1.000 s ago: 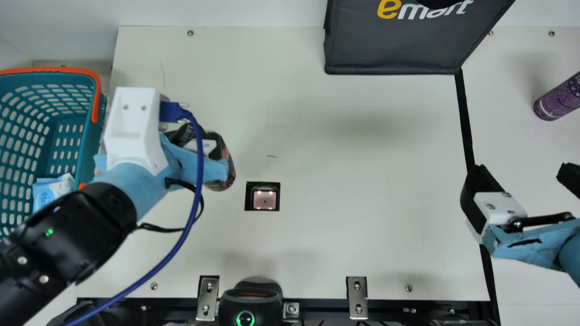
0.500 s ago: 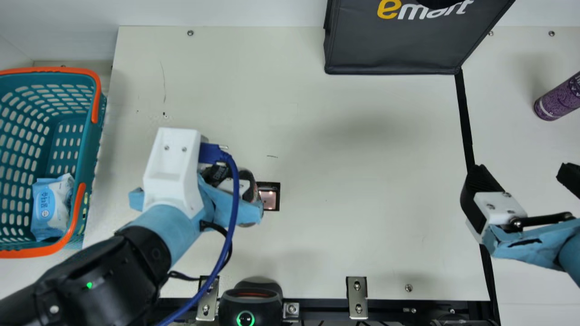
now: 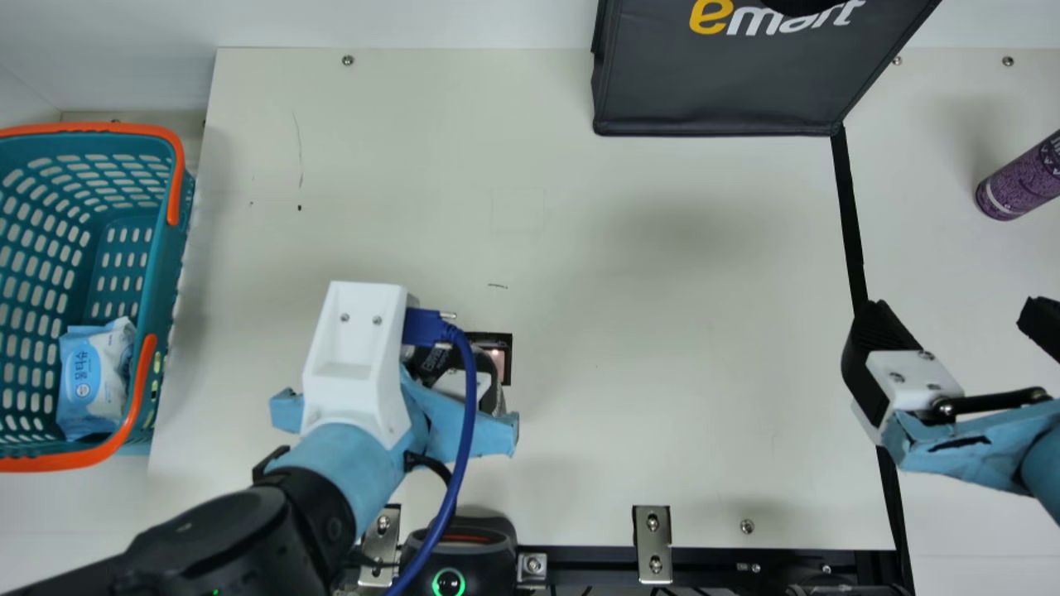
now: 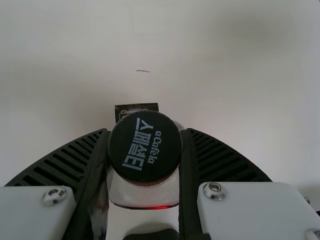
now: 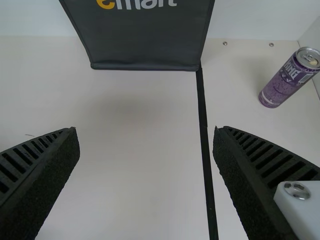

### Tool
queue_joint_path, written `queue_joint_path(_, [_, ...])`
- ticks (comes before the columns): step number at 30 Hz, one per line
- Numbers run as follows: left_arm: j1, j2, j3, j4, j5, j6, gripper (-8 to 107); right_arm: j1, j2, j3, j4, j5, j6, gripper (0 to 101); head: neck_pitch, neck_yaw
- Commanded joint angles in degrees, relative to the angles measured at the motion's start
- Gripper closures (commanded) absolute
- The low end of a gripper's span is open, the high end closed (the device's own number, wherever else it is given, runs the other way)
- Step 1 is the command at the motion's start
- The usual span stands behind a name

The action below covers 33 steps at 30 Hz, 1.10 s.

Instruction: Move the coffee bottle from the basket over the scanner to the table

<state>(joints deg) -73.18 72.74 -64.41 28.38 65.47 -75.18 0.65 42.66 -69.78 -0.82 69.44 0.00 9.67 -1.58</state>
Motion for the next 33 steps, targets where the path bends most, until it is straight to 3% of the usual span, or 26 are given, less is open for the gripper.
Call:
queue_joint_path(1, [-0.85, 0.13, 0.17, 1.35, 0.23, -1.57, 107, 0.00, 0.00, 0.00, 0.00, 0.00, 0.00, 6, -1.75, 0.00])
queue_joint_path(8, [-3.29, 0.66, 2.66, 8.54, -0.11, -7.32, 107, 0.00, 0.00, 0.00, 0.00, 0.00, 0.00, 6, -1.75, 0.00])
queue_joint_path(16, [-1.63, 1.75, 6.86, 14.37, -3.61, -11.25, 107, 0.00, 0.00, 0.00, 0.00, 0.00, 0.00, 6, -1.75, 0.00])
queue_joint_path(33, [2.22, 5.81, 10.57, 19.03, -11.21, -14.85, 107, 0.00, 0.00, 0.00, 0.00, -0.08, 0.00, 6, -1.75, 0.00])
